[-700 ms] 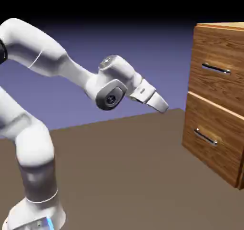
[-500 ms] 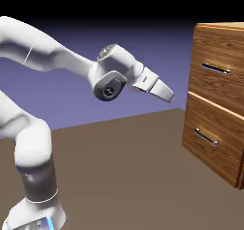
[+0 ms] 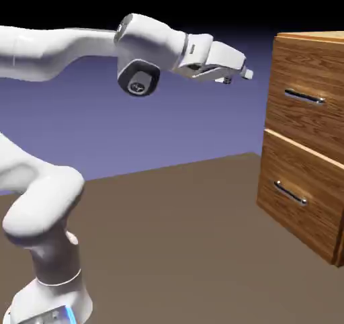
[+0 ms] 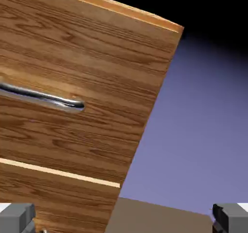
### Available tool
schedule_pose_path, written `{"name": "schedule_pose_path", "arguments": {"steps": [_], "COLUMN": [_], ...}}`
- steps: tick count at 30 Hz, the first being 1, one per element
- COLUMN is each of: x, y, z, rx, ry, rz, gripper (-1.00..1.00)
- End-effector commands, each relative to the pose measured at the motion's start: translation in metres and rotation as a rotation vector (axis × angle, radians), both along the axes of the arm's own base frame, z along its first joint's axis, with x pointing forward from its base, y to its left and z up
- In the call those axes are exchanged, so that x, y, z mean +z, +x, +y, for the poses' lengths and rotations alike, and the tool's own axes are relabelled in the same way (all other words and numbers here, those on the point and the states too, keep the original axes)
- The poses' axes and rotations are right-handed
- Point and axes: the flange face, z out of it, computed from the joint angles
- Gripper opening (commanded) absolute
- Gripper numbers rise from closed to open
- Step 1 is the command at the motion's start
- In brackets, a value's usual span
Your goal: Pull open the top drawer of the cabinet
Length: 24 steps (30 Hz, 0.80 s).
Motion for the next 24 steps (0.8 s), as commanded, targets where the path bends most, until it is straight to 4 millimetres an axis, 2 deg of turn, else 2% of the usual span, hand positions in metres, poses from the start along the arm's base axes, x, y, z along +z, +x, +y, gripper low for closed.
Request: {"name": "schedule_pose_path", "arguments": {"steps": [1,7,13,19,24], "x": [0.006,0.033,0.044,0.037,0.017], "y": [-0.001,-0.002,0.012,0.044,0.083], "z": [0.003,0.029,0.061,0.093,0.114], "rx": [0.005,0.040,0.085,0.140,0.190], "ry": [-0.024,-0.181,-0.361,-0.553,-0.714], "rz": [-0.015,-0.094,-0.155,-0.194,-0.211], "gripper": [0.00,0.00,0.00,0.00,0.00]}}
